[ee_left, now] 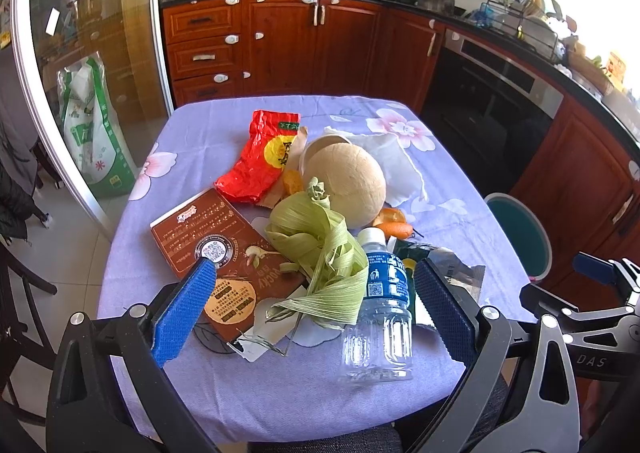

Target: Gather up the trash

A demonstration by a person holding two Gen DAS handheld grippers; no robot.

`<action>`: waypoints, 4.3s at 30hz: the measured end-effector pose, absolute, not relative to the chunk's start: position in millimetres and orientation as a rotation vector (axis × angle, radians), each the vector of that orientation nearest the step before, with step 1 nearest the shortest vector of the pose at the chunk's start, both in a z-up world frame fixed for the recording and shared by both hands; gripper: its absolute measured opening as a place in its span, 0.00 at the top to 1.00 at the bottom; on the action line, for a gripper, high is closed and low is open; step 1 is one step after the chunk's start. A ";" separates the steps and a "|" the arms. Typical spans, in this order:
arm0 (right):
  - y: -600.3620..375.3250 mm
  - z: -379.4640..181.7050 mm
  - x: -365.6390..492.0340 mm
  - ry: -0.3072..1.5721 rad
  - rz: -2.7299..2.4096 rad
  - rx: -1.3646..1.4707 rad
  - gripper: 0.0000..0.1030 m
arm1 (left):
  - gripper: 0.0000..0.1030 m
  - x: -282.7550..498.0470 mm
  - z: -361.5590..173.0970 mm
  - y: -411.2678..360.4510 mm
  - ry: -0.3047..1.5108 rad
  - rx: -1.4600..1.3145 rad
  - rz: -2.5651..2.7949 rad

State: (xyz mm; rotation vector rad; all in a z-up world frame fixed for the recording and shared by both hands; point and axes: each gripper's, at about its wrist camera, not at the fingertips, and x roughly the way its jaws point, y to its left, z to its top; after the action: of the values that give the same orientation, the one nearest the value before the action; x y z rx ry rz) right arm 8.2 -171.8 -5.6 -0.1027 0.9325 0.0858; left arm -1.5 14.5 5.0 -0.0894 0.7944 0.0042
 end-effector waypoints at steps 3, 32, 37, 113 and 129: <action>-171.8 -6.0 8.1 0.933 0.086 -0.103 0.06 | 0.04 -1.4 5.2 14.5 0.795 -0.089 0.004; -174.3 -10.9 7.8 0.942 0.080 -0.097 0.06 | 0.04 -2.4 -2.2 14.4 0.808 -0.094 0.004; -173.2 -11.1 9.6 0.942 0.078 -0.107 0.06 | 0.04 -0.6 -6.2 16.1 0.817 -0.092 0.004; -242.9 51.0 147.1 0.729 0.274 0.132 0.99 | 0.87 118.5 61.9 -64.3 0.860 0.066 -0.352; -422.7 19.3 101.4 0.758 -0.046 0.249 0.99 | 0.87 130.7 33.0 -237.2 0.905 0.203 -0.662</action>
State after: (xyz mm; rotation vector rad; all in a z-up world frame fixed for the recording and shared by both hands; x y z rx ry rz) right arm 101.4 -422.7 19.3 0.2487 0.7580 -0.0462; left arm 130.7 -237.2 33.0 0.2029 0.9049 -0.6624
